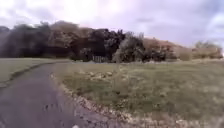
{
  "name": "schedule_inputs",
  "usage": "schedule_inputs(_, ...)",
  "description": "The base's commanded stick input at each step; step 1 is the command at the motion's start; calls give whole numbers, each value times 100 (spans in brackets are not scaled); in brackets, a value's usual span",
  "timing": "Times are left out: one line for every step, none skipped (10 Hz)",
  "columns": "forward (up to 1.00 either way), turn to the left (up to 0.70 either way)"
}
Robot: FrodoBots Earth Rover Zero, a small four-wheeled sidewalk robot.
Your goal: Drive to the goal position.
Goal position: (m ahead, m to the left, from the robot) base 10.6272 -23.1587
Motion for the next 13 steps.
schedule_inputs(0, -100)
schedule_inputs(0, -100)
schedule_inputs(0, -100)
schedule_inputs(0, -100)
schedule_inputs(0, -100)
schedule_inputs(0, -100)
schedule_inputs(0, -100)
schedule_inputs(0, -100)
schedule_inputs(0, -100)
schedule_inputs(0, -100)
schedule_inputs(0, -100)
schedule_inputs(0, -100)
schedule_inputs(0, -100)
